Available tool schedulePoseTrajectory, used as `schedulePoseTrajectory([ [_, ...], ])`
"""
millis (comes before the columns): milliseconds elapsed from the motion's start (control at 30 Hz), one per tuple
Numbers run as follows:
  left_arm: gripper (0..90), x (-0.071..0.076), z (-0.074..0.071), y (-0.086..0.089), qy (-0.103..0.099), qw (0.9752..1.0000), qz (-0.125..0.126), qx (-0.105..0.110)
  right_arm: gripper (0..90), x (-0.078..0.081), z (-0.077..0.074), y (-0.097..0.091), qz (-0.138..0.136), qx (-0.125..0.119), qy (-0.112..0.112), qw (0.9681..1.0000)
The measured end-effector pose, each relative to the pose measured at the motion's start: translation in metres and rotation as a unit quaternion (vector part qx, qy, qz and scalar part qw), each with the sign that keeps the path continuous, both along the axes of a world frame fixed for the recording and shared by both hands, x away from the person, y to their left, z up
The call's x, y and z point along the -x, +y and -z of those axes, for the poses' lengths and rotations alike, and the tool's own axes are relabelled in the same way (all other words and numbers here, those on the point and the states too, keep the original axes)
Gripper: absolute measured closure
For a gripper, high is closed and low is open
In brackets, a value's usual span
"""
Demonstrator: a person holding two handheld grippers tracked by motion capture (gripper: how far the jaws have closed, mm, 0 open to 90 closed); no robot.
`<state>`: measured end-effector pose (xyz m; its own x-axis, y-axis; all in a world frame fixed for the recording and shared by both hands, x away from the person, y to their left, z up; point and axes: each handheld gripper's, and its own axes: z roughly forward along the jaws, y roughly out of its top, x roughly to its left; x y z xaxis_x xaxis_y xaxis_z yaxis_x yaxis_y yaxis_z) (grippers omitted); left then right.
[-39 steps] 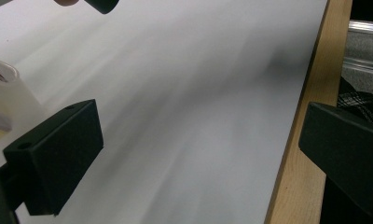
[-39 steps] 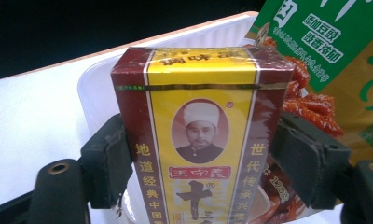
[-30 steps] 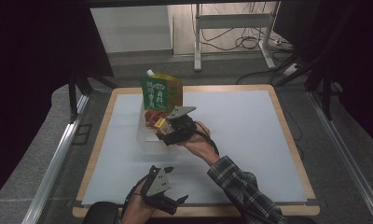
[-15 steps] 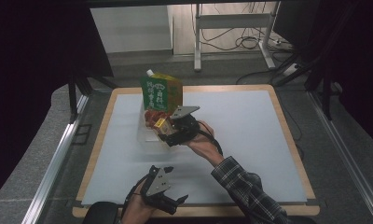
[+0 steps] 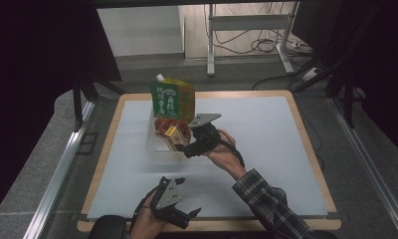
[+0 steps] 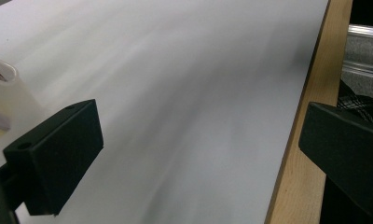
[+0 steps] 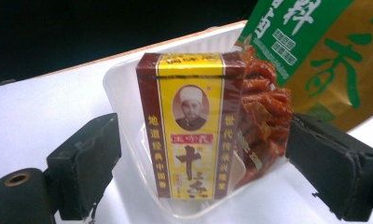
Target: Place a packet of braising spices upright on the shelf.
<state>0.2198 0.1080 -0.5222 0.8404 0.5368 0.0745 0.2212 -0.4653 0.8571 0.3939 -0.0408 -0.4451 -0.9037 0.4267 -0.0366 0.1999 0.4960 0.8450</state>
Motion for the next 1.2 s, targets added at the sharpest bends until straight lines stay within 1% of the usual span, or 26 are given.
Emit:
schedulePoseTrajectory([
  [133,0.0,0.000,0.000,0.000,0.001,1.0000,0.000,0.001,9.8,0.002,0.000,-0.007,0.003,-0.001,0.005,1.0000],
  [433,0.0,0.000,0.000,0.000,0.001,1.0000,0.000,0.001,7.4,0.006,0.003,-0.022,0.007,0.012,0.012,0.9998],
  [633,0.0,0.000,0.000,0.000,0.000,1.0000,0.001,-0.002,4.9,0.010,0.006,-0.032,0.013,0.022,0.016,0.9996],
  [833,0.0,-0.001,0.001,0.000,0.000,1.0000,0.001,-0.002,3.8,0.012,0.008,-0.045,0.016,0.021,0.022,0.9994],
  [900,0.0,0.000,0.001,-0.001,0.001,1.0000,0.000,0.000,3.8,0.014,0.007,-0.049,0.017,0.025,0.018,0.9994],
  [1033,0.0,-0.001,0.001,-0.001,0.002,1.0000,0.000,0.002,3.8,0.017,0.006,-0.059,0.023,0.023,0.015,0.9994],
  [1200,0.0,-0.001,0.001,0.000,0.002,1.0000,0.001,0.000,3.8,0.021,0.004,-0.070,0.030,0.024,0.015,0.9992],
])
